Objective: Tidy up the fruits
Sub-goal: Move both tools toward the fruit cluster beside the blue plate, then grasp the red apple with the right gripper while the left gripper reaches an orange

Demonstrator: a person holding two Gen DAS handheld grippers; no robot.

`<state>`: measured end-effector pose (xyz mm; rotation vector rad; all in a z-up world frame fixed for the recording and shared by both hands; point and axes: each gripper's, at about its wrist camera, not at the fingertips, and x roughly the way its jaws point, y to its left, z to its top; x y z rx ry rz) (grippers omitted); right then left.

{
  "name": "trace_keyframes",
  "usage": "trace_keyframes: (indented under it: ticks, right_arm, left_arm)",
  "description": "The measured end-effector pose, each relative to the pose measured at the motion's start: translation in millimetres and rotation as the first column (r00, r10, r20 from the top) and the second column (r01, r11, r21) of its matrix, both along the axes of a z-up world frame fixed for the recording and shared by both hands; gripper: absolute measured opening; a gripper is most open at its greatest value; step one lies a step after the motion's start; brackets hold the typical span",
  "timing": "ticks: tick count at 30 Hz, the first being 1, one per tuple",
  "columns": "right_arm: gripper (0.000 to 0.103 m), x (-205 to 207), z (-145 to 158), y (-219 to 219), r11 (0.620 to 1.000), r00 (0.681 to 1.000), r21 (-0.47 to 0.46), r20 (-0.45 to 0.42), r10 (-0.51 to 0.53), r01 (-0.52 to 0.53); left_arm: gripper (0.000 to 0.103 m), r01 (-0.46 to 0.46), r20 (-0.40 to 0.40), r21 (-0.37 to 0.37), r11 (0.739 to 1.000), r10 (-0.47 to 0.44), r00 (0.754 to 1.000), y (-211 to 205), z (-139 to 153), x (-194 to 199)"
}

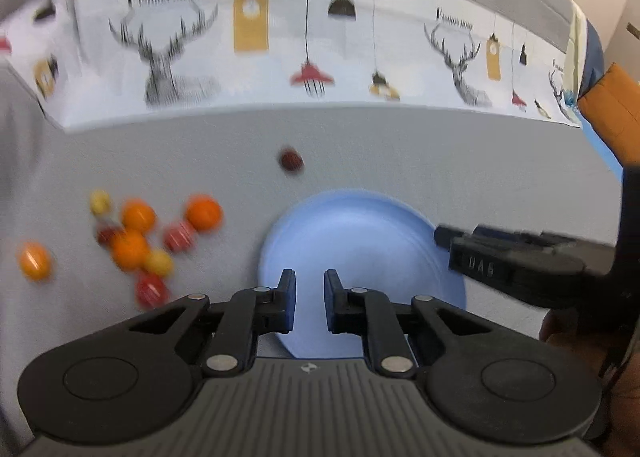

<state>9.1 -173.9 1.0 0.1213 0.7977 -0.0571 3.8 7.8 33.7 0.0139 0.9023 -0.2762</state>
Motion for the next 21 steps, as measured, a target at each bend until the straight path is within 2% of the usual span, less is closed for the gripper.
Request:
trace_keyframes:
  ticks: [2, 5, 7, 9, 11, 14, 15, 18, 21]
  right_arm:
    - [0.041, 0, 8, 8, 0.999, 0.999, 0.038, 0.030, 0.026, -0.027]
    - [0.041, -4, 11, 26, 0.994, 0.994, 0.068, 0.072, 0.079, -0.084]
    - [0.041, -6, 11, 38, 0.989, 0.989, 0.082, 0.090, 0.117, -0.124]
    - [0.042, -8, 8, 53, 0.984, 0.983, 0.078, 0.100, 0.154, -0.162]
    - [0.042, -9, 7, 65, 0.977, 0.977, 0.088, 0.110, 0.185, -0.195]
    - [0.042, -10, 4, 86, 0.964, 0.964, 0.095, 0.118, 0.237, -0.249]
    - [0.042, -9, 4, 93, 0.960, 0.960, 0.096, 0.118, 0.253, -0.265]
    - [0.042, -6, -2, 118, 0.939, 0.941, 0.091, 0.111, 0.320, -0.331]
    - [0.042, -3, -9, 144, 0.914, 0.916, 0.080, 0.096, 0.390, -0.398]
  left_arm:
    - [0.016, 0.004, 0.060, 0.049, 0.999, -0.007, 0.998, 12, 20, 9]
    - [0.016, -0.022, 0.174, 0.177, 0.984, -0.009, 0.985, 29, 35, 22]
    - [0.016, -0.046, 0.224, 0.238, 0.970, -0.009, 0.974, 43, 30, 29]
    - [0.016, -0.071, 0.241, 0.250, 0.966, 0.009, 0.970, 60, 12, 31]
    - [0.016, -0.093, 0.154, 0.201, 0.975, 0.062, 0.986, 81, -13, 37]
    - [0.016, -0.183, 0.113, 0.088, 0.979, 0.173, 0.978, 114, -25, 47]
    - [0.016, -0.213, 0.068, 0.032, 0.977, 0.210, 0.975, 125, -31, 51]
    - [0.016, -0.283, -0.044, -0.129, 0.950, 0.280, 0.959, 157, -41, 60]
    - [0.018, -0.348, -0.154, -0.223, 0.911, 0.320, 0.935, 179, -55, 69]
